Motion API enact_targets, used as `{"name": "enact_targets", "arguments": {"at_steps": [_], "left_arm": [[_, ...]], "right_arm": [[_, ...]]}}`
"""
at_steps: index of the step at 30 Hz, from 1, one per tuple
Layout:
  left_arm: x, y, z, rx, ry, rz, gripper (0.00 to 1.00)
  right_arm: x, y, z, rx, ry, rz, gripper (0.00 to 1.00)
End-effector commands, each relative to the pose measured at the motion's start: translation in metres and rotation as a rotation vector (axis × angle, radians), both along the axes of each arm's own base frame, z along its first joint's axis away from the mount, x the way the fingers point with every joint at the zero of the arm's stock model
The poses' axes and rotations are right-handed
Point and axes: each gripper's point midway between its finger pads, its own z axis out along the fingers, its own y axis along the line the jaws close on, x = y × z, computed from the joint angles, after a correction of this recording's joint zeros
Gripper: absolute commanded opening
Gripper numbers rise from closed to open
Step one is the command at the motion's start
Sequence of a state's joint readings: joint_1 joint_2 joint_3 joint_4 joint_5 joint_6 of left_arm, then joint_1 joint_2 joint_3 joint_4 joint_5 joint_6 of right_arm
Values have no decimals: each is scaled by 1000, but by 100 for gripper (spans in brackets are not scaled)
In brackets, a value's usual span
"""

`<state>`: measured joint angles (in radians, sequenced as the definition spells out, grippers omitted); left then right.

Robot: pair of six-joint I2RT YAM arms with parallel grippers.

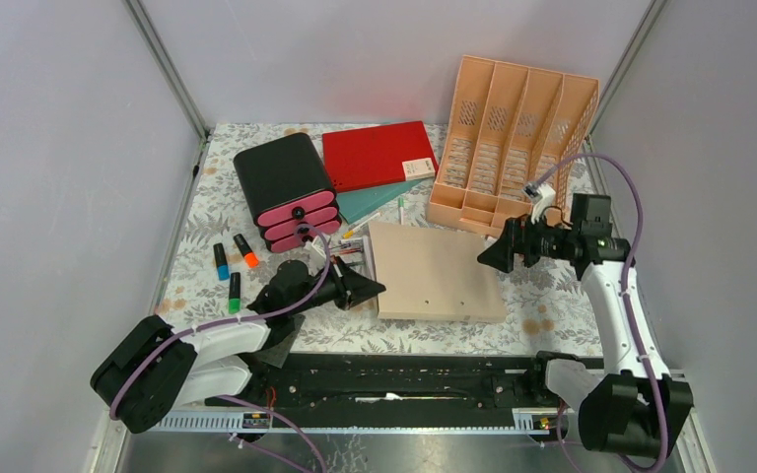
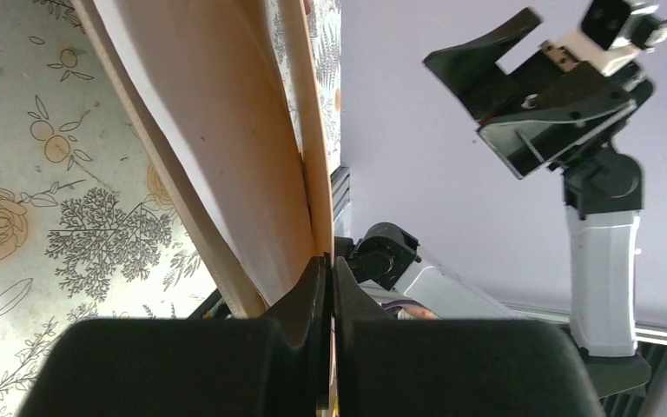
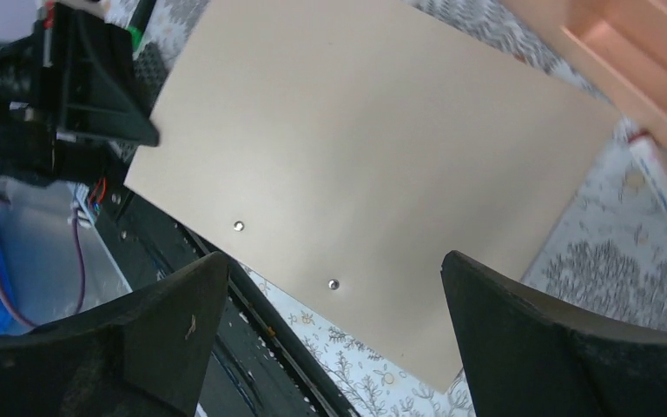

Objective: Organize the desk
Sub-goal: Pick up the folder from the center of the board.

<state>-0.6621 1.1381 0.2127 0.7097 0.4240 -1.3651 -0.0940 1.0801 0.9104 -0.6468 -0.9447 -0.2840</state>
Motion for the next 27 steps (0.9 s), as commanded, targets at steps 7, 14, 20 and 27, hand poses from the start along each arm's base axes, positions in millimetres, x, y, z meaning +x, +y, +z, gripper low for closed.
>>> {"name": "enact_targets", "arguments": {"at_steps": [7,14,20,27], "left_arm": [[8,-7,40,-141,-50,1,0],[19,-19,46,-168,6,-10,0],[23,-23,53,-221,47,-11,0],[30,-24,62,-231,64,15,0]], "right_arm": [[-20,9,-14,2,-180,187,100],[-42,61,-28,-292,-403,536,100],[-35,76,-45,-452,-533,541,100],[-61,96,-64,-543,-637,667,100]]}}
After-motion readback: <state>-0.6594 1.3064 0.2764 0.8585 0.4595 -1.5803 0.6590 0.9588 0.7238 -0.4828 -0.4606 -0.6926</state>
